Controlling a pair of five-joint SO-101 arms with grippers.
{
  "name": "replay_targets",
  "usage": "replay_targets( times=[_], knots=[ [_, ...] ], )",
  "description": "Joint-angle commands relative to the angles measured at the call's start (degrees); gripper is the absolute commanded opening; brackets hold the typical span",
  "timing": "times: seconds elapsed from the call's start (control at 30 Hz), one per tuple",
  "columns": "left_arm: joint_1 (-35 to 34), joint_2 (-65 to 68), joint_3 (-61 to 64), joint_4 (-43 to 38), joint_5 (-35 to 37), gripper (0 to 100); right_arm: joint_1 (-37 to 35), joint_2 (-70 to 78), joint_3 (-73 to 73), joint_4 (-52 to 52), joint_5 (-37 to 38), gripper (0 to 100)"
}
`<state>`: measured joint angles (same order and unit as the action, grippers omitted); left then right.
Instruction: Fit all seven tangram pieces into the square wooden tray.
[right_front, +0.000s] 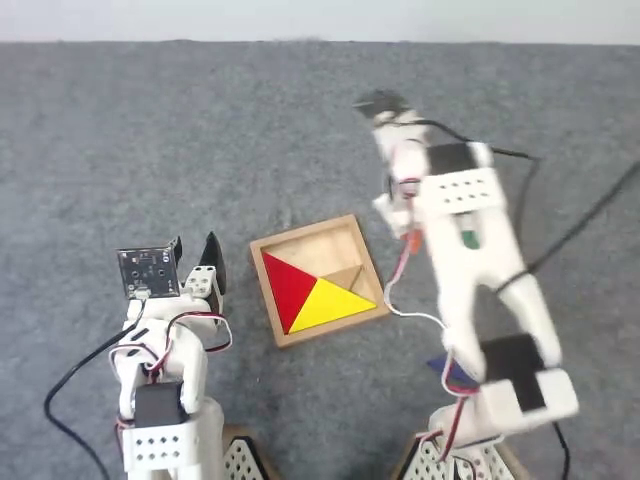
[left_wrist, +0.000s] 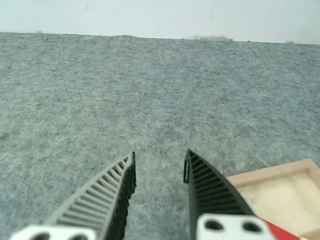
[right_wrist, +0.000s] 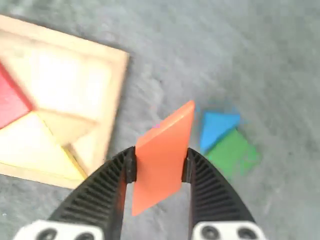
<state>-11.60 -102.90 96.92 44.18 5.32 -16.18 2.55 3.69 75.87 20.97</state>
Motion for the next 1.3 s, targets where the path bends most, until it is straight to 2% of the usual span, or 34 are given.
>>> replay_targets(
  times=[0.0, 0.23, 0.37, 0.6, 0.87, 1.2, 1.27],
  knots=[
    [0.44, -0.97, -0.48, 0.79, -0.70, 15, -5.32, 5.67, -9.05, -0.13, 2.37, 5.8],
    [0.44, -0.97, -0.48, 0.88, -0.70, 15, -10.95, 23.52, -26.55, 2.68, 12.57, 5.8],
    [0.44, -0.97, -0.48, 0.88, -0.70, 15, -14.02, 30.90, -35.08, 5.14, 22.51, 5.8],
    [0.44, -0.97, -0.48, 0.79, -0.70, 15, -17.36, 34.59, -39.21, 6.73, 33.76, 5.8],
    [0.44, -0.97, -0.48, 0.79, -0.70, 15, -20.53, 36.88, -38.59, 5.93, 40.88, 6.1],
    [0.44, -0.97, -0.48, 0.70, -0.70, 15, -23.08, 39.25, -38.59, 4.18, 40.88, 6.5],
    [0.44, -0.97, -0.48, 0.70, -0.70, 15, -23.60, 39.25, -38.59, 5.05, 40.79, 9.4]
  ],
)
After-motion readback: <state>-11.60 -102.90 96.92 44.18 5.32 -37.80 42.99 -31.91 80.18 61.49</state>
